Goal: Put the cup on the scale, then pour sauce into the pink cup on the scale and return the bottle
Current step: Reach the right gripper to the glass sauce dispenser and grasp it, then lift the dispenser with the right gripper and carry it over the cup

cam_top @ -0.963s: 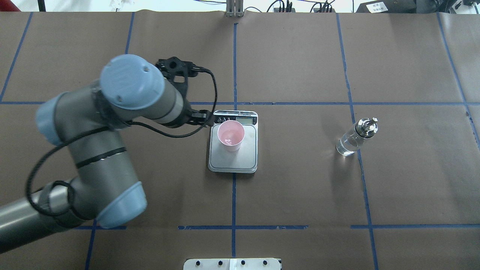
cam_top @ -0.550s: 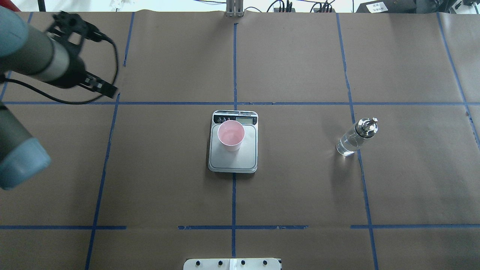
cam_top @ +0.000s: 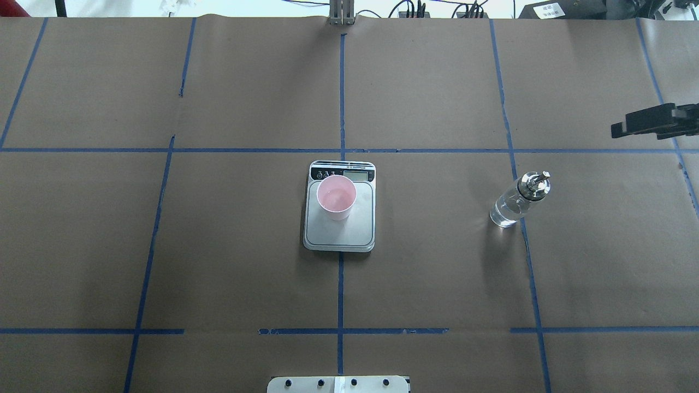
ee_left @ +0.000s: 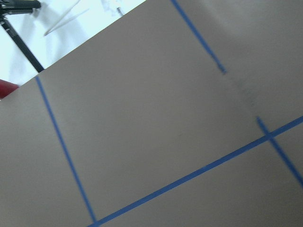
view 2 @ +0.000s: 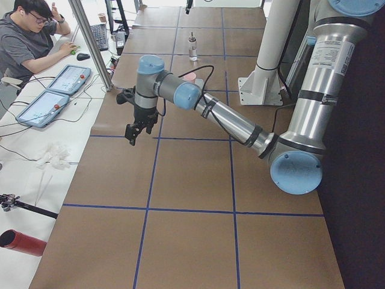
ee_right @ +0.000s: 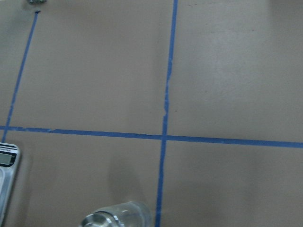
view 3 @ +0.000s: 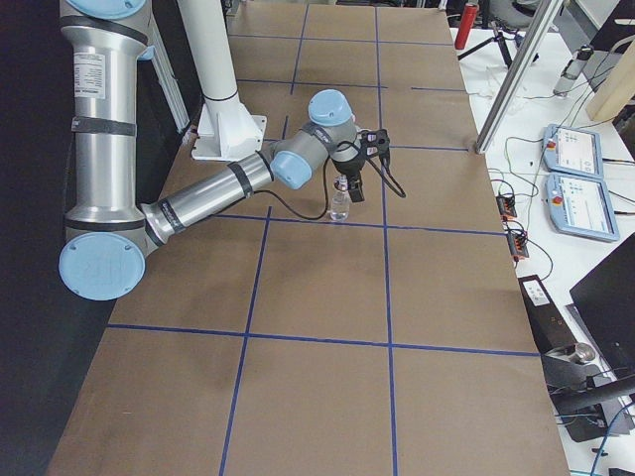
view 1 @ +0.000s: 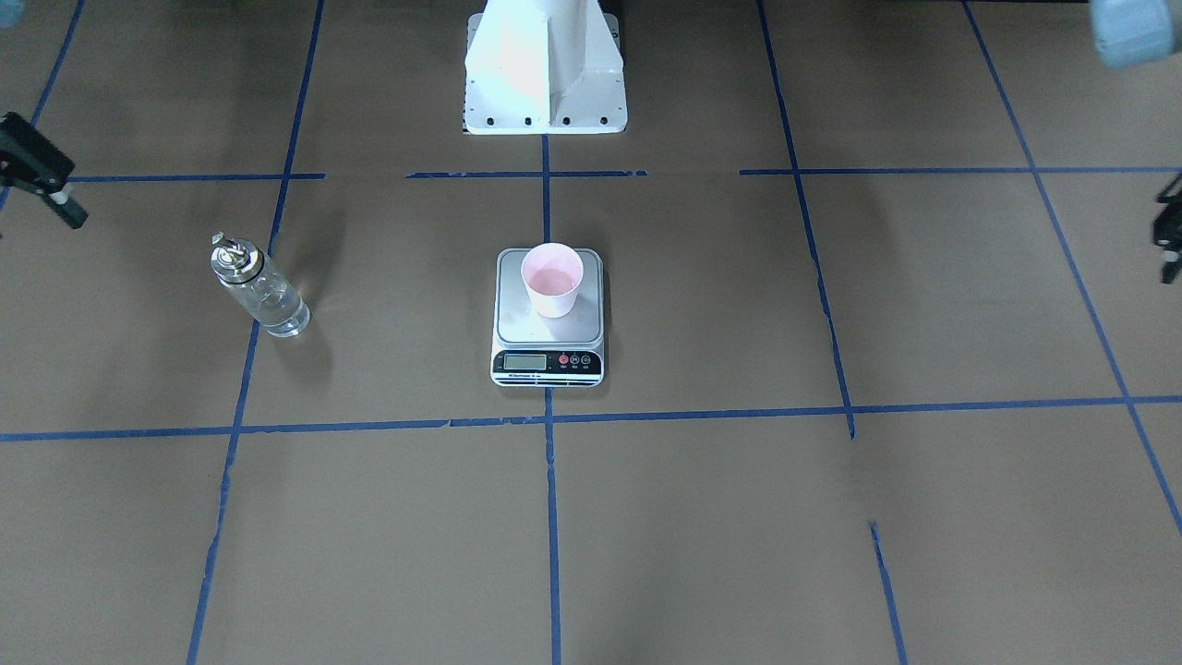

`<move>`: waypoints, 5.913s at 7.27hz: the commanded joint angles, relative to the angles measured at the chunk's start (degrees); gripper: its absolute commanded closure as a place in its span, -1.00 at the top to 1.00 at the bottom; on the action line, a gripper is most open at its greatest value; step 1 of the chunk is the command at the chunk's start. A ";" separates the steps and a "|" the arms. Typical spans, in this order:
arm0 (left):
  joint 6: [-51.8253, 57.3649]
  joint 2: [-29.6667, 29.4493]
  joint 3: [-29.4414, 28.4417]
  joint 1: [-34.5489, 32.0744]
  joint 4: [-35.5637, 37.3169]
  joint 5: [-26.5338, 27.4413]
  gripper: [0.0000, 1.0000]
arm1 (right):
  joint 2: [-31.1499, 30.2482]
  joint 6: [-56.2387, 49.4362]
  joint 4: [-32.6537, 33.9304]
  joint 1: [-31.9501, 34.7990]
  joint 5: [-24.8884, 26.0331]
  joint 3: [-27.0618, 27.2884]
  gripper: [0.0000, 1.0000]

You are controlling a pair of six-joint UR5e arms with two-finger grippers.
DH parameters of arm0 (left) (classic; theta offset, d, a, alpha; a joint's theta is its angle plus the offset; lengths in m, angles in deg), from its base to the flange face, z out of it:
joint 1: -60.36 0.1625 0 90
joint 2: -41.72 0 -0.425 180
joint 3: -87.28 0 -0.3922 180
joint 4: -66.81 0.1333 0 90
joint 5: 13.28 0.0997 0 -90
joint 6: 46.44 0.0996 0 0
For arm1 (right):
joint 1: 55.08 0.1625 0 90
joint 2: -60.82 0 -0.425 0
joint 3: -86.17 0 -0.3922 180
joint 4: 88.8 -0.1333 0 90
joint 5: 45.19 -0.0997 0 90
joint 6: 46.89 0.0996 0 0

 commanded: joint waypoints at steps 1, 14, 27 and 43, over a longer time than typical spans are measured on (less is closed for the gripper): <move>6.68 1.60 -11.63 -6.51 -0.12 -2.40 1.00 | 0.24 9.96 0.07 -11.53 10.34 5.62 1.00; 5.89 7.16 -11.51 -8.45 -0.22 -18.49 1.00 | -8.20 20.63 -34.38 -50.26 70.08 -15.89 1.00; 5.98 7.16 -11.51 -8.45 -0.30 -18.58 1.00 | -1.78 14.21 -34.74 -46.66 77.72 -22.05 -1.00; 5.98 7.16 -11.25 -8.36 -0.39 -18.49 1.00 | 31.51 -36.06 22.13 -48.75 98.36 -22.58 -1.00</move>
